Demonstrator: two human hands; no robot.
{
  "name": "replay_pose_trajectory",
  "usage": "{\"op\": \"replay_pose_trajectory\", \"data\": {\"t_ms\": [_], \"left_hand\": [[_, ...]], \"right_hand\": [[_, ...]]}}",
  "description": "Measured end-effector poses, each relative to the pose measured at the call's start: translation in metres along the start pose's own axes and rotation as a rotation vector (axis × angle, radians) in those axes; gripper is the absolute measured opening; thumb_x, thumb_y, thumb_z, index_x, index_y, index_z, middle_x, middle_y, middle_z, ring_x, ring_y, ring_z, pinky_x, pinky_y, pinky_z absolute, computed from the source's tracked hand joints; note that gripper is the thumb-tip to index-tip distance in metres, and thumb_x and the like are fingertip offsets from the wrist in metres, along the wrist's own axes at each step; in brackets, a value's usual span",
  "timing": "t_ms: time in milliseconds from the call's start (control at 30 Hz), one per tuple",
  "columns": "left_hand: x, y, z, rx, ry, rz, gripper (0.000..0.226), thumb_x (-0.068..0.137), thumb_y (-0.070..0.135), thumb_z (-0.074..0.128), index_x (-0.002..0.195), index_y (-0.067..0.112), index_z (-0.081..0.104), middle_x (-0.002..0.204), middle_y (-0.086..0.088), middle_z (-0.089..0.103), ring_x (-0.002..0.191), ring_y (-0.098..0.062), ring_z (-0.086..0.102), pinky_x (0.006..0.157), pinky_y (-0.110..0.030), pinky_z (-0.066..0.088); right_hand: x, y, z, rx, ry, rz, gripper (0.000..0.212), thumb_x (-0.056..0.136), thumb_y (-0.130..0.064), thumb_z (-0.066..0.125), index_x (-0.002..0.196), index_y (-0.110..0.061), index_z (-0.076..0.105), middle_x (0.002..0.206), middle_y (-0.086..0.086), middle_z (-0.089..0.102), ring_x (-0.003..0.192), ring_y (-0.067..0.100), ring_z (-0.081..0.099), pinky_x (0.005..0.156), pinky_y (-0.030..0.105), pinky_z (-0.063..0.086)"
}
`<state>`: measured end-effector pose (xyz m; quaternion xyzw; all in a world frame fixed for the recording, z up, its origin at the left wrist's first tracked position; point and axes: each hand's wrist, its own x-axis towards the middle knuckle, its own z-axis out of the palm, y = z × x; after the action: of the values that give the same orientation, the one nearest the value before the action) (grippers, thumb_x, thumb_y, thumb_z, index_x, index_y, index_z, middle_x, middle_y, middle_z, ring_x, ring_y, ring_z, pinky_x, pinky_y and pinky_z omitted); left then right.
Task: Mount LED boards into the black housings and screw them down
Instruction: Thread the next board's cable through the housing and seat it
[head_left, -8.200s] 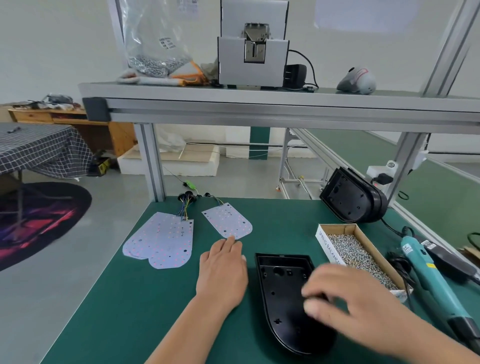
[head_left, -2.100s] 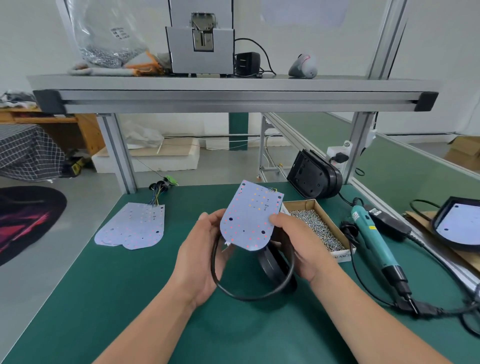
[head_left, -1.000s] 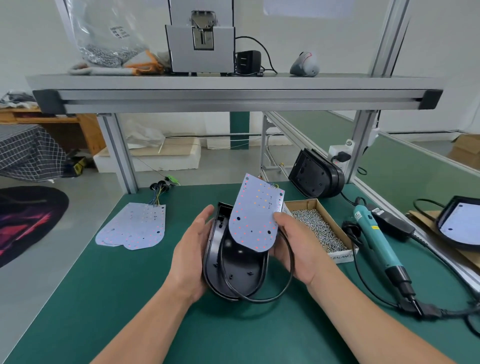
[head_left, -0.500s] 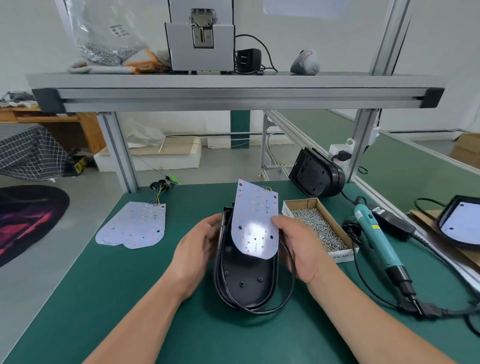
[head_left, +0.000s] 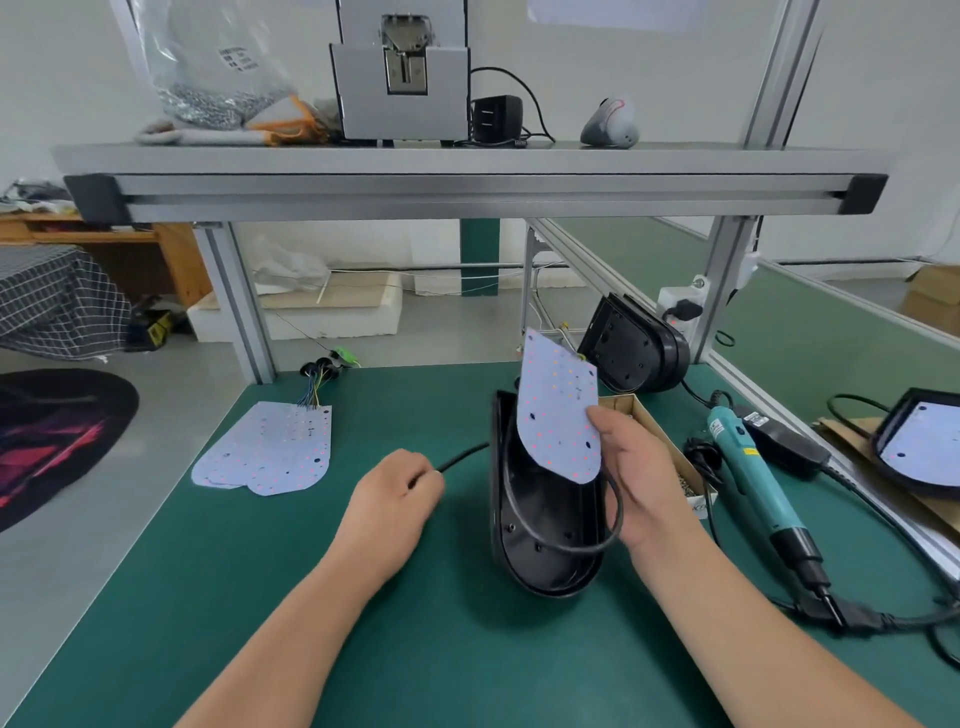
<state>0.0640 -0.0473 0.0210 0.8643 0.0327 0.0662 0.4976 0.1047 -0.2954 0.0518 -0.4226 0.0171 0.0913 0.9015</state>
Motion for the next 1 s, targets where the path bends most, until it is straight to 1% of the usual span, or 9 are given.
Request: {"op": "replay_pose_trajectory", "data": {"t_ms": [100,233,333,433,533,600,700,833,1000], "left_hand": [[0.011,-0.006,-0.005,-0.573,0.103,-0.246,0.017,0.092,0.022,0.058,0.087,0.013,0.071,0.106,-0.002,0.082,0.093,-0.018,0.08,0.095,-0.045,0.061],[0.013,-0.011,-0.012,-1.391,-0.095,-0.173,0.032,0.092,0.01,0.052,0.061,0.013,0.054,0.139,-0.021,0.068,0.128,-0.036,0.067,0.108,-0.058,0.049],[0.011,-0.01,-0.012,-1.526,-0.201,-0.07,0.031,0.09,0.014,0.052,0.06,0.016,0.054,0.141,-0.016,0.067,0.137,-0.037,0.061,0.112,-0.065,0.041],[0.01,-0.006,-0.015,-1.568,-0.198,-0.054,0.026,0.091,0.016,0.056,0.065,0.016,0.052,0.114,-0.014,0.071,0.133,-0.038,0.064,0.11,-0.068,0.044],[0.01,0.002,-0.018,-1.445,-0.109,-0.038,0.019,0.092,0.017,0.061,0.075,0.014,0.053,0.084,-0.011,0.059,0.09,-0.03,0.07,0.101,-0.054,0.057],[0.01,0.007,-0.012,-1.02,0.037,0.021,0.009,0.091,0.01,0.065,0.088,0.013,0.057,0.078,-0.007,0.054,0.069,-0.022,0.057,0.08,-0.035,0.062],[0.004,0.007,0.008,-0.269,0.051,0.142,0.044,0.091,-0.006,0.06,0.115,0.03,0.067,0.095,0.014,0.074,0.078,-0.012,0.065,0.071,-0.027,0.059],[-0.005,0.003,0.016,-0.087,-0.299,0.213,0.034,0.096,0.006,0.063,0.12,0.031,0.069,0.118,0.018,0.077,0.114,-0.002,0.07,0.098,-0.031,0.057],[0.001,-0.002,0.003,0.146,-0.087,0.16,0.015,0.101,0.05,0.056,0.098,0.039,0.065,0.072,0.012,0.066,0.069,-0.011,0.06,0.073,-0.04,0.053]], "right_hand": [[0.001,-0.007,-0.004,0.047,0.075,-0.058,0.035,0.105,-0.018,0.048,0.1,-0.011,0.082,0.117,0.015,0.078,0.092,0.028,0.079,0.068,0.035,0.064],[0.001,0.002,-0.001,-0.011,0.114,-0.033,0.032,0.105,-0.019,0.049,0.106,-0.009,0.08,0.116,0.013,0.079,0.092,0.026,0.079,0.077,0.037,0.061],[-0.002,0.009,0.004,-0.032,0.112,0.049,0.036,0.104,-0.023,0.051,0.128,-0.003,0.069,0.124,0.016,0.075,0.105,0.032,0.074,0.094,0.043,0.055],[-0.003,0.01,0.005,-0.034,0.101,0.073,0.039,0.103,-0.025,0.052,0.13,-0.002,0.068,0.124,0.018,0.075,0.101,0.033,0.075,0.09,0.043,0.055],[-0.004,0.017,0.006,-0.057,0.084,0.096,0.037,0.103,-0.022,0.05,0.127,-0.001,0.069,0.123,0.019,0.075,0.1,0.033,0.076,0.088,0.042,0.056],[-0.005,0.022,0.009,-0.091,0.049,0.115,0.036,0.1,-0.02,0.052,0.124,0.0,0.07,0.123,0.021,0.075,0.103,0.034,0.076,0.089,0.042,0.057],[-0.007,0.028,0.013,-0.106,-0.011,0.12,0.045,0.086,-0.023,0.061,0.122,0.002,0.072,0.126,0.023,0.073,0.11,0.036,0.074,0.094,0.046,0.056],[-0.006,0.027,0.011,-0.108,-0.032,0.123,0.042,0.084,-0.028,0.061,0.111,-0.003,0.082,0.127,0.021,0.073,0.108,0.034,0.075,0.089,0.042,0.058],[-0.009,0.009,0.01,-0.023,-0.019,-0.019,0.037,0.098,-0.025,0.052,0.092,-0.014,0.087,0.111,0.013,0.08,0.088,0.027,0.079,0.07,0.034,0.062]]}}
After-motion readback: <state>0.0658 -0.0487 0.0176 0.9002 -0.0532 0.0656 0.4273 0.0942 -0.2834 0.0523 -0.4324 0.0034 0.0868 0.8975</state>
